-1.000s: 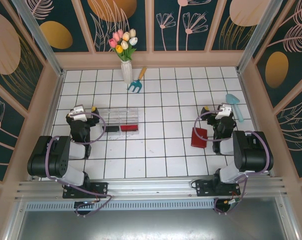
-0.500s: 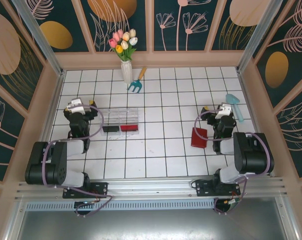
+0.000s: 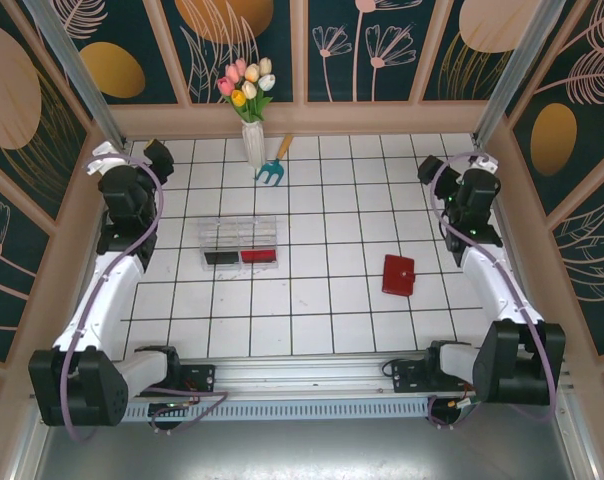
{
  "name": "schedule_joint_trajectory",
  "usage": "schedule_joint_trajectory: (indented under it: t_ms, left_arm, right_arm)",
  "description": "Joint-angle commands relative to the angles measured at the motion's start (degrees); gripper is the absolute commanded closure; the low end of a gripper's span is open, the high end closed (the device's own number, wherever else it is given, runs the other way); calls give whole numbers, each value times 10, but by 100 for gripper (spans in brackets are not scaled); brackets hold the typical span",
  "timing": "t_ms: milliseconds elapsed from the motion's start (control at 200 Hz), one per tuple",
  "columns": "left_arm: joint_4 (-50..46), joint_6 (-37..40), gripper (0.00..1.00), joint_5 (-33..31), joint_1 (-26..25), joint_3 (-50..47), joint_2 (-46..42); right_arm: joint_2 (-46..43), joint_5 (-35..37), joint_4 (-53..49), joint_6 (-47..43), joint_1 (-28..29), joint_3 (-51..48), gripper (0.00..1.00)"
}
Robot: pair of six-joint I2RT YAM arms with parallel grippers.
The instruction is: Take the credit cards out of the card holder
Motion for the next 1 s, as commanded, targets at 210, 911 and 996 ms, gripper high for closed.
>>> schedule_joint_trajectory:
  t_ms: [210,911,996]
  left_arm:
    - [-77,-190,4,141,-120,-47,-19]
    - [-140,-242,13,94,-404,-46,31]
    - [-134,-261,19,103,-420,-68,28]
  right_arm:
    - [-42,91,-279,74,108,-44,1]
    - [45,8,-158,165,310,-163,1]
    - [69,9,-147,177,363,-147,1]
